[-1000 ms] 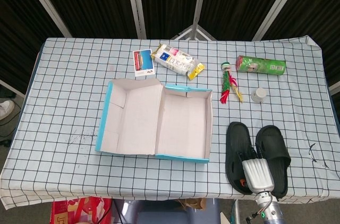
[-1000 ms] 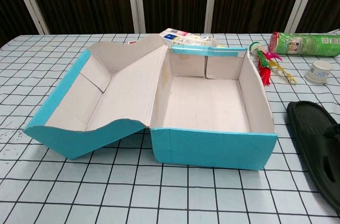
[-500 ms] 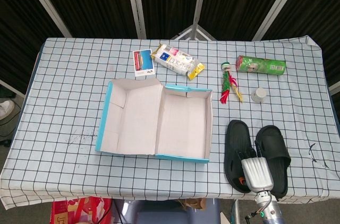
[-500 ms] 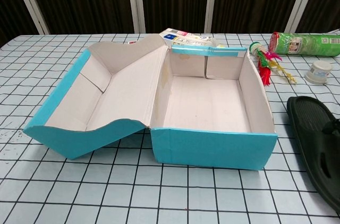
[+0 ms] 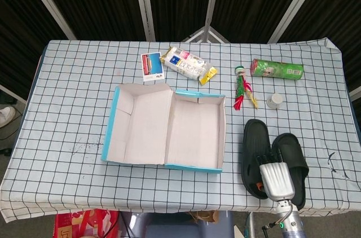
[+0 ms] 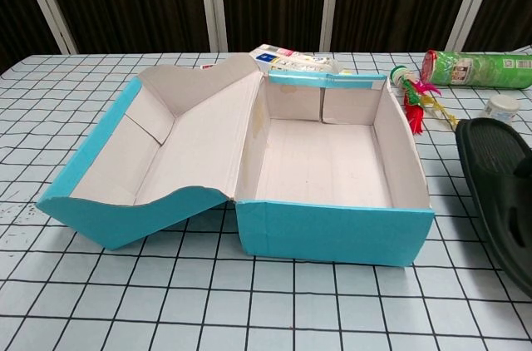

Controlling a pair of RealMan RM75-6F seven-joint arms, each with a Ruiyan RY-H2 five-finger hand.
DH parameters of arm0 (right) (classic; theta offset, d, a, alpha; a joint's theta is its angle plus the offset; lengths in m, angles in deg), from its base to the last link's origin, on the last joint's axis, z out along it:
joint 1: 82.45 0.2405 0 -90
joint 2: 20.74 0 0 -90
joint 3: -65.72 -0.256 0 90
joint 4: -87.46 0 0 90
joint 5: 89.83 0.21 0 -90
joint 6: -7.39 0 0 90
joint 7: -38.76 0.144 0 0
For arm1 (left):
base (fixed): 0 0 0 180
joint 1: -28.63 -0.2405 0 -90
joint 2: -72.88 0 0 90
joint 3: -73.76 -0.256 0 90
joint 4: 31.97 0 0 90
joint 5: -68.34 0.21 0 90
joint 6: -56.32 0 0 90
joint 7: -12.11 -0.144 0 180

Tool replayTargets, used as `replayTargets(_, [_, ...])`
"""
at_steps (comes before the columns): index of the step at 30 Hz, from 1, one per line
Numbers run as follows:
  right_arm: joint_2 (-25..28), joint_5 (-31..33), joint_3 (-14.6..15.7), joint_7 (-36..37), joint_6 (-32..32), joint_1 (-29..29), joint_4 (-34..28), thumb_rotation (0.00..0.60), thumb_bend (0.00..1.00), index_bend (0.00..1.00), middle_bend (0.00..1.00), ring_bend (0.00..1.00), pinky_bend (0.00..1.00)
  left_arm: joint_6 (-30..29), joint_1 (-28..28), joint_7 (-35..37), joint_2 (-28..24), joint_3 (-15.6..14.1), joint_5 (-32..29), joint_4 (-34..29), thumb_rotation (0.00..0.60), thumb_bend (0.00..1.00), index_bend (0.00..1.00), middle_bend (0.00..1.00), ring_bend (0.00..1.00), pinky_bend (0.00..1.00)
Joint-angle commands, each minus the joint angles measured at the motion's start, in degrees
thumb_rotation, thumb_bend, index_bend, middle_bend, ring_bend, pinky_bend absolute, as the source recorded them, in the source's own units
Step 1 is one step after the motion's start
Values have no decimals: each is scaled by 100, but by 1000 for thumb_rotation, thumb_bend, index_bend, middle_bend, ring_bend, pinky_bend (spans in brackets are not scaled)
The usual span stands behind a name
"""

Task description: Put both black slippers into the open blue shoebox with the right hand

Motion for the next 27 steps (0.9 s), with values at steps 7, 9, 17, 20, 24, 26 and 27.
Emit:
replayTargets(7, [599, 151, -444, -586, -5, 287, -931, 600, 492, 577, 554, 373, 150, 6, -9, 39, -17, 2, -8, 1, 600, 373, 99, 64, 31, 131])
replayTargets(9, [689, 180, -536, -797, -19, 371, -1142, 600, 491, 579, 554, 410, 254, 8, -9, 48, -19, 3, -7, 2, 600, 373, 99, 64, 31, 131])
replayTargets(17, [712, 443, -661, -1308, -166, 624, -1516, 600, 498, 588, 530, 515, 482, 15, -10, 93, -28, 7, -10, 18, 600, 373, 99, 64, 31, 131])
replayTargets(20, [678, 562, -680, -1431, -202, 699, -1542, 600, 498, 588, 528, 546, 549, 15, -13, 102, -31, 10, -16, 22, 600, 373, 99, 64, 31, 131])
replayTargets(24, [640, 736, -739, -1505, -256, 814, -1612, 600, 497, 599, 528, 616, 621, 28, -7, 98, -27, 12, -25, 30, 600, 373, 100, 63, 31, 131])
replayTargets(26, [613, 870, -812, -1413, -350, 913, -1700, 600, 498, 611, 528, 648, 641, 39, 1, 81, -22, 7, -20, 30, 600, 373, 101, 63, 32, 131])
replayTargets(27, [604, 930, -849, -1356, -390, 952, -1729, 600, 498, 613, 528, 652, 643, 43, 2, 75, -20, 4, -19, 29, 600, 373, 101, 63, 32, 131])
